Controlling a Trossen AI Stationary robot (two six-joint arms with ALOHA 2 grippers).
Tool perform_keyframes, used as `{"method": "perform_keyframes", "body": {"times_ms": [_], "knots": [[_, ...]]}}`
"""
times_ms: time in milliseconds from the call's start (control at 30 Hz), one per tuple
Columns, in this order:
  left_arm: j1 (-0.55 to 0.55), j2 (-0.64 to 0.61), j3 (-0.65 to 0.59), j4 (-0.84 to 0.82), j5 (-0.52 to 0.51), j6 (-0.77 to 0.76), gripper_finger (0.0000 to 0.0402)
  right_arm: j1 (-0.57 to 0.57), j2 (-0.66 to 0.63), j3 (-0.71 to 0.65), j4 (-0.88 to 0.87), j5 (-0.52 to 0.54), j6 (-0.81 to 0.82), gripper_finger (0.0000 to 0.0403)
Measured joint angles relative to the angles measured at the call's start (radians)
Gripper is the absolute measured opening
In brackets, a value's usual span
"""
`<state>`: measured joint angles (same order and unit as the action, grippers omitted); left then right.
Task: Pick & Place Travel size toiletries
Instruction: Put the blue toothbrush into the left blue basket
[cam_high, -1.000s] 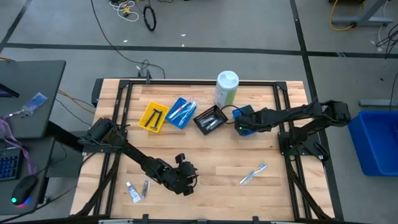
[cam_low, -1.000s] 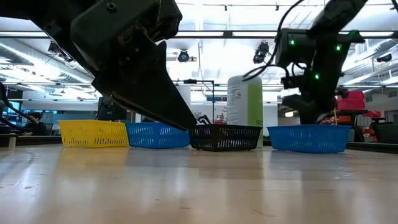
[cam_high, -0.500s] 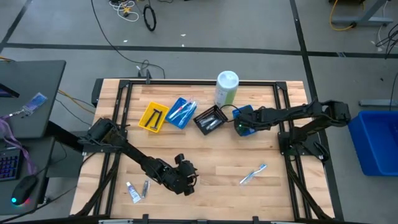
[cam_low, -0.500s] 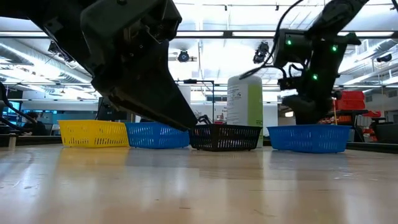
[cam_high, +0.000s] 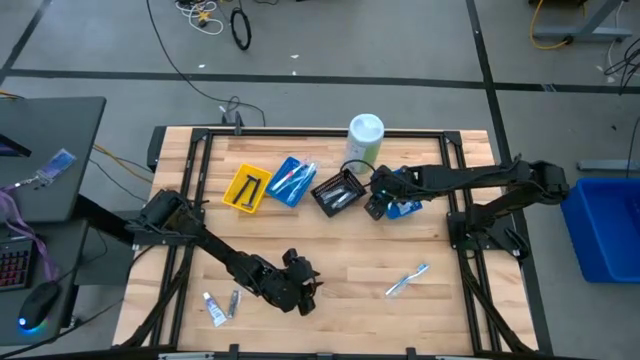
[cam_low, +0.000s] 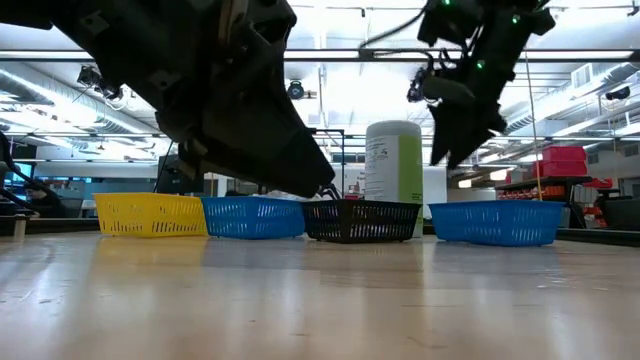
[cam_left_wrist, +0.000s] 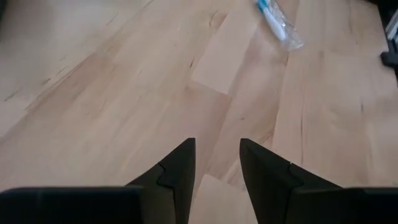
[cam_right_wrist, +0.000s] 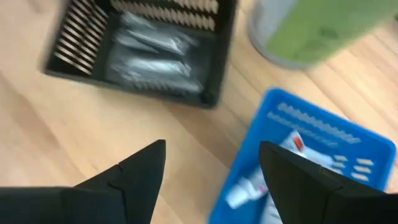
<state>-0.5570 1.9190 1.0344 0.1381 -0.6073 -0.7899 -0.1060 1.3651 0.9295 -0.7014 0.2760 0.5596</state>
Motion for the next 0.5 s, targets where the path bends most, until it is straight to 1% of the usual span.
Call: {"method": "perform_keyframes", "body": {"times_ms": [133,267,367,500], "knots": [[0.0,0.0,0.0,0.003,-0.001,-0.04,0.0134,0.026,0.0,-0.003,0.109,-0.01,-0.029,0.0269],[0.0,0.0,0.018,-0.001,-0.016,-0.028,0.0134,0.052,0.0,-0.019,0.227,-0.096,-0.082,0.0261],[0.005,0.0,0.061,-0.019,-0.035,0.046,0.0134,0.076,0.0,-0.036,0.324,-0.16,-0.12,0.0253],[0.017,-0.009,0.15,-0.162,-0.037,0.147,0.0134,0.114,0.0,-0.07,0.454,-0.248,-0.124,0.0241]]}}
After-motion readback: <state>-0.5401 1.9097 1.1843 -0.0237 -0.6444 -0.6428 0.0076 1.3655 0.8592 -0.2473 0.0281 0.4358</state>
